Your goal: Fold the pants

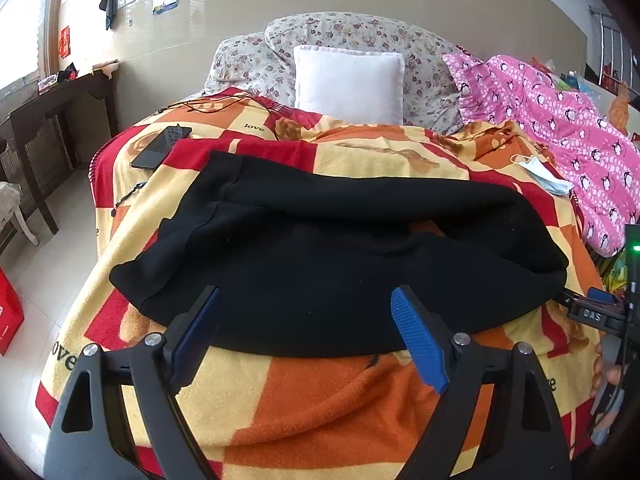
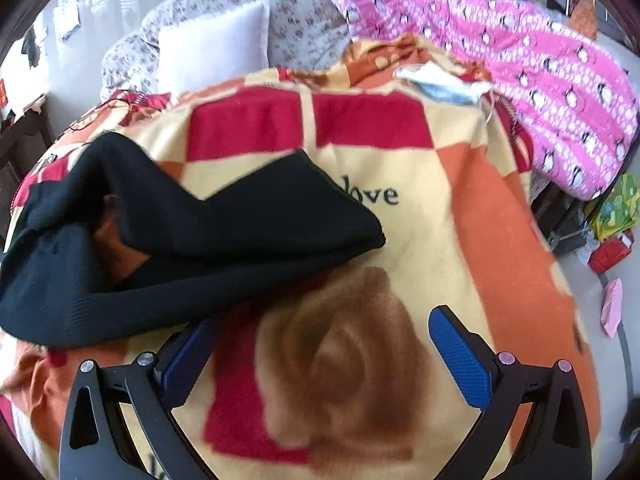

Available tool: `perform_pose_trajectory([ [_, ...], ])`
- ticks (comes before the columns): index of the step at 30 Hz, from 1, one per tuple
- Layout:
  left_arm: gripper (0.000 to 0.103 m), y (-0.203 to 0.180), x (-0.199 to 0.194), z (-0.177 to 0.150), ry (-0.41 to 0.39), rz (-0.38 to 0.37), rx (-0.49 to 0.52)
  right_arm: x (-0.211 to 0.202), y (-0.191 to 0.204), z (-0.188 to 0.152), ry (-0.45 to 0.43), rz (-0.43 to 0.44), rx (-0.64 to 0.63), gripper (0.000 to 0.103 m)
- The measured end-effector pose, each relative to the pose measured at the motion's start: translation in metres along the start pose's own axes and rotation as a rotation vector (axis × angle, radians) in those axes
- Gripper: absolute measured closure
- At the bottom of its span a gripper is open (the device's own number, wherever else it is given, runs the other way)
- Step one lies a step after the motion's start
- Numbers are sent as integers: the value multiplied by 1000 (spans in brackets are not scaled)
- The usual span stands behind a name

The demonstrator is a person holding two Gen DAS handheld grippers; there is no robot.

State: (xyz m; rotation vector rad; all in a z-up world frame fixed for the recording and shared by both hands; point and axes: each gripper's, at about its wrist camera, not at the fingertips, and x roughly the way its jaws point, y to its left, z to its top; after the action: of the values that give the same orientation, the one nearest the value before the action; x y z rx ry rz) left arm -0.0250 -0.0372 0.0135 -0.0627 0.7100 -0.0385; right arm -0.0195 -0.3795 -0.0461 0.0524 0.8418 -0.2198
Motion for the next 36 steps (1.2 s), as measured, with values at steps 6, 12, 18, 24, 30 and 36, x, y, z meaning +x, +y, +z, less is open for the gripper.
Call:
perform_pose_trajectory([
  [6,17,1,0,-2,7,-4,-12,-33,18,1,-59,48,-35,1],
  [12,17,1,1,-2,8,-2,-18,-40,45,2,-77,126,-92,1],
  [18,17,4,5,-3,17,8,-20,-42,68,3,-79,156,-129,1],
  [24,17,8,11,-4,28,19,-30,-45,81,3,-91,228,-142,1],
  [30,17,11,15,-5,37,27,-37,-43,91,6,-74,245,-162,1],
  [36,17,14,19,-5,45,30,-43,-40,97,8,-62,249,-177,1],
])
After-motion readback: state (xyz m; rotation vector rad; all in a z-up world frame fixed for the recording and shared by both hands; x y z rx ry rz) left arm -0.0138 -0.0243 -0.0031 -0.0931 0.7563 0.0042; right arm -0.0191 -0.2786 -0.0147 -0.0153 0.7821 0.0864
